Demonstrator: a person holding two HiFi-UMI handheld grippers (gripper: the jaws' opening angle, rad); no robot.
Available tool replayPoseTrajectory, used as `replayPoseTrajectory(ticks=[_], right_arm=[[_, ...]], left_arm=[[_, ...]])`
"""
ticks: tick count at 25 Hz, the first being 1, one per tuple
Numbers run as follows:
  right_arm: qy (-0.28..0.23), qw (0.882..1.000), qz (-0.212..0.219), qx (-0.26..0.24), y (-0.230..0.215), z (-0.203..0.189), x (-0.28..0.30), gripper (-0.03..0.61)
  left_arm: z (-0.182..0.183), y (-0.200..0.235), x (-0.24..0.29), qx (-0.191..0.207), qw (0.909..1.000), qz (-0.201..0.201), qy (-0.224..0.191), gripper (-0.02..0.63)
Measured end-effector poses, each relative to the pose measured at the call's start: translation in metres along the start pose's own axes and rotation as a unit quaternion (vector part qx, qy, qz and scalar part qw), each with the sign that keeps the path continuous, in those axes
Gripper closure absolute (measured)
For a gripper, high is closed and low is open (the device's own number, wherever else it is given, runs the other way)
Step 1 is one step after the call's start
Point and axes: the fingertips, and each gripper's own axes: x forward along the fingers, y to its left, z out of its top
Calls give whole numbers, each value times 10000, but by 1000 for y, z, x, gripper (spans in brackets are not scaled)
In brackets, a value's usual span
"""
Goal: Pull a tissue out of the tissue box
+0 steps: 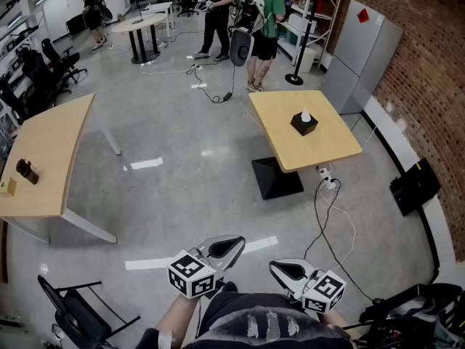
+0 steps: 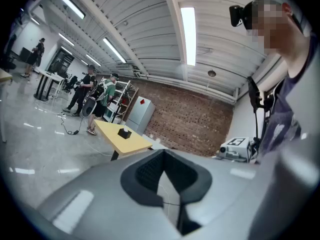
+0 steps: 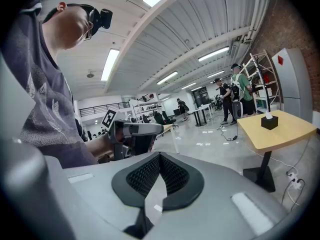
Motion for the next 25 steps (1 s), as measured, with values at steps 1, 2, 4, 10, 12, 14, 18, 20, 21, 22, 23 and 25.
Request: replayPoseTrajectory(ticks=[1,2,4,10,12,14,18,20,21,22,23,25], right_arm=[[5,10000,-24,28,-2,1,3,581],[18,10000,-38,52,-4,2,6,581],[87,9999,-13,69,-3,1,12,581],[158,9999,37,56,10,-4,22,581],[140,9999,62,44,13,-3,25,581],[141,9998,119,-38,16,-2,29,581],[232,9992,262,-217,20,0,38,581],[255,9988,339,-245,20,1,42,581],[245,9987,369,-254,19,2,44,581],[217,9987,394,-259,17,4,45,581],[177,9987,408,-252,15,5,45,580],[74,9989,426,-179,9,8,45,580]], left_arm=[[0,4,-1,-23,10000,4,-9,611],[1,8,-2,-47,10000,9,-17,612],[0,15,-4,-100,9999,16,-27,611],[-5,15,-12,-136,9999,-80,-7,611],[-8,12,-16,-151,9998,-125,2,611],[-11,12,-20,-203,9997,-112,-30,611],[-9,17,-32,-165,9997,80,-146,611],[-5,17,-37,-94,9996,162,-206,611],[-3,17,-38,-62,9995,198,-239,611],[-1,17,-38,-26,9993,242,-268,611],[1,16,-38,17,9992,295,-286,611],[3,16,-35,128,9987,401,-291,611]])
